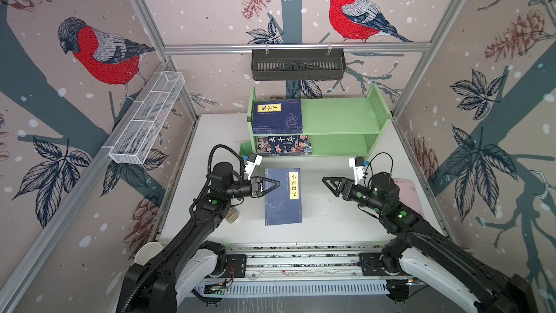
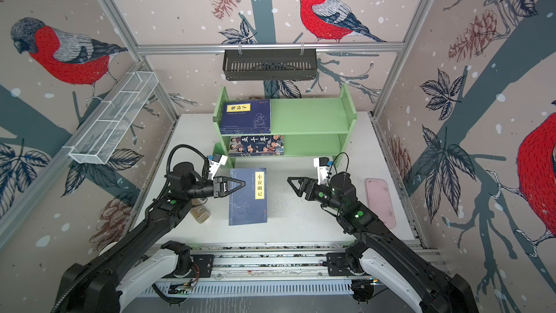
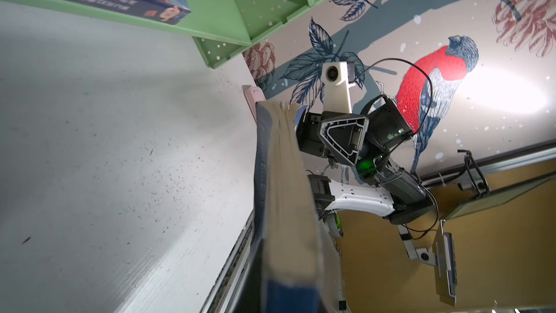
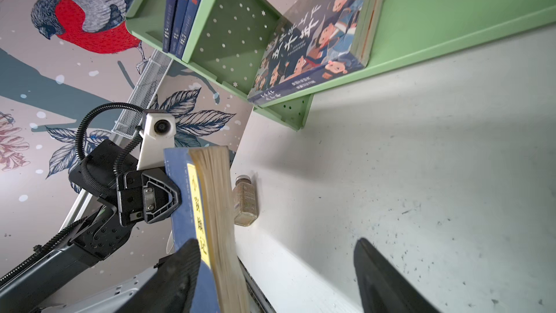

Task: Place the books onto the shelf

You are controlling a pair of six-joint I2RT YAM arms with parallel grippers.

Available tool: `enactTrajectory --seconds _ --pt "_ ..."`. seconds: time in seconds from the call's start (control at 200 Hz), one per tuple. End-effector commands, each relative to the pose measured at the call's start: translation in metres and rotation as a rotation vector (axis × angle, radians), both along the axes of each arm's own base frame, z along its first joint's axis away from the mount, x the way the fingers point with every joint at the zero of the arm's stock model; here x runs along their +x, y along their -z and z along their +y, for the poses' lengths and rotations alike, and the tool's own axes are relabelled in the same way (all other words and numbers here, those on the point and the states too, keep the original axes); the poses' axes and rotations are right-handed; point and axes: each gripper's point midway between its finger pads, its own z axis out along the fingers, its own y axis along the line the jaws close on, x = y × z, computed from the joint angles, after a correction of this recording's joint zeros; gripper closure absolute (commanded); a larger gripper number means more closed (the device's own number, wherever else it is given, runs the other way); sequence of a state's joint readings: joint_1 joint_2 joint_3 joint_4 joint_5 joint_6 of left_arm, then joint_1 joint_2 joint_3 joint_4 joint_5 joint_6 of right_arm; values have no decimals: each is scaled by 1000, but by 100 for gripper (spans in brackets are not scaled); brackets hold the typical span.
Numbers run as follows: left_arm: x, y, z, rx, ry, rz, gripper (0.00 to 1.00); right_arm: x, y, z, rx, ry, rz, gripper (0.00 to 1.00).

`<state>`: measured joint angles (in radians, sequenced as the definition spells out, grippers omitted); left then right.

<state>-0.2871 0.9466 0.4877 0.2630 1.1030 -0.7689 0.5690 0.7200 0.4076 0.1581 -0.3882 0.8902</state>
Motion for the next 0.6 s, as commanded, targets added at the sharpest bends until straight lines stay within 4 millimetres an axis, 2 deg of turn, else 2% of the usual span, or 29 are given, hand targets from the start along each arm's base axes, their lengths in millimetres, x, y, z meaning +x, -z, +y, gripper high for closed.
enactTrajectory --seconds 0.0,0.145,0.285,0.51,0.595 --pt "-14 -19 -5 -19 103 -103 100 3 -7 -12 2 48 -16 18" --pt "-32 -46 -12 -59 228 -199 100 3 -29 -21 30 75 -70 18" --pt "-31 -77 -14 -89 246 -282 100 -1 -58 -24 69 71 -136 18" --pt "3 -134 -17 -144 108 -356 100 -6 -123 -31 123 91 -275 16" --pt "16 -165 -15 -178 55 -395 100 -11 -147 -32 164 85 -323 14"
